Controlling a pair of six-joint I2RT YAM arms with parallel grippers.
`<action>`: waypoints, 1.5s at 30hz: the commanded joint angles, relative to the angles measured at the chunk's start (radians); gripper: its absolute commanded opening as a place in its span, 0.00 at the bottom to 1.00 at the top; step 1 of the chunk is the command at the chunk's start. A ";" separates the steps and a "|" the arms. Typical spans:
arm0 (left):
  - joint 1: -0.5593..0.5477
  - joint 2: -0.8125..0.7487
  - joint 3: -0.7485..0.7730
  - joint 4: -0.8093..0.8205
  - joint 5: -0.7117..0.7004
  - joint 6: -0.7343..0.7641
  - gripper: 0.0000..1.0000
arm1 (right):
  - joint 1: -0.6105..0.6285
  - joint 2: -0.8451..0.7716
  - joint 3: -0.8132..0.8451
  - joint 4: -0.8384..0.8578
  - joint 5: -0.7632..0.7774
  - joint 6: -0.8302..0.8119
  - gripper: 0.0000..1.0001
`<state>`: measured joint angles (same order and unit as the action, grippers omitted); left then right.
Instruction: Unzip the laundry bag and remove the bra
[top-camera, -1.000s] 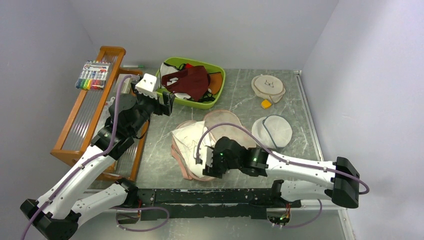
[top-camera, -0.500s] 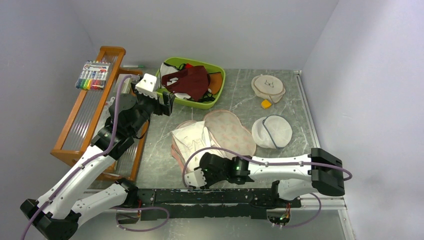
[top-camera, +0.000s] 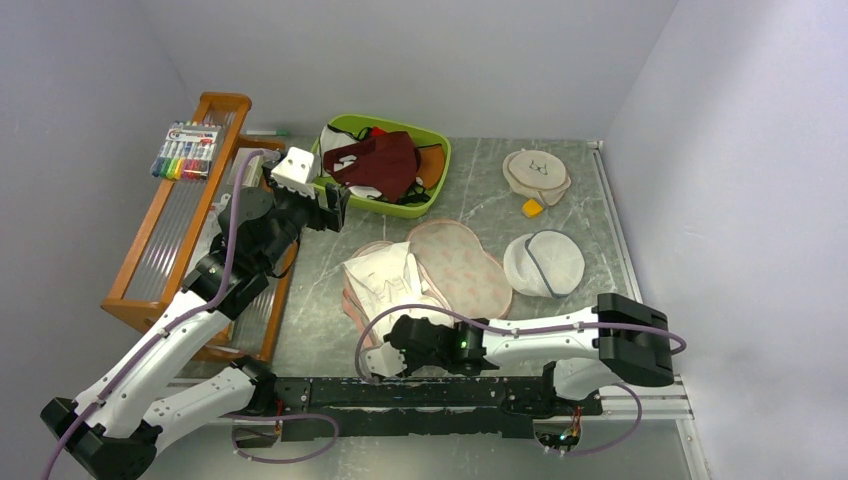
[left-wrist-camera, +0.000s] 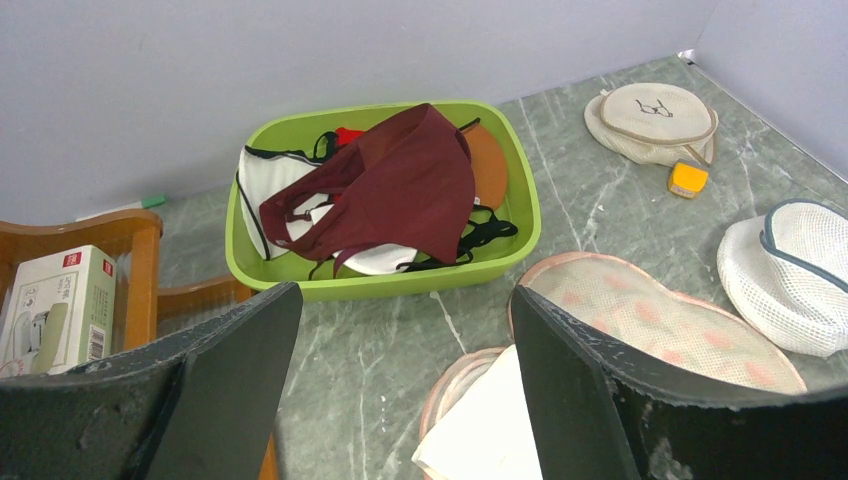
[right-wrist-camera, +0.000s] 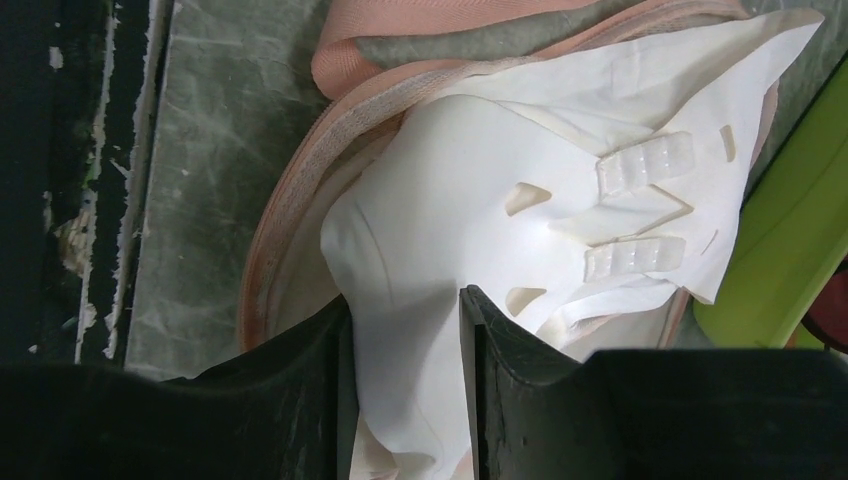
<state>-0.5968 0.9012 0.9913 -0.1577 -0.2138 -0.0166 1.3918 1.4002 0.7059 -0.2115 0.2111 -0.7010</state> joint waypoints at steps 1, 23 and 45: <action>0.008 0.002 0.035 0.003 0.008 -0.004 0.88 | 0.007 0.025 -0.020 0.060 0.041 -0.032 0.37; 0.008 -0.006 0.033 0.003 0.006 -0.006 0.88 | -0.206 -0.549 -0.114 0.370 -0.106 0.211 0.00; 0.008 -0.023 0.030 0.008 0.004 -0.008 0.88 | -0.525 -0.363 0.135 0.391 -0.089 0.791 0.00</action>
<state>-0.5968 0.8993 0.9913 -0.1619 -0.2138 -0.0170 0.9009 0.9745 0.6956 0.2005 -0.0067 -0.0162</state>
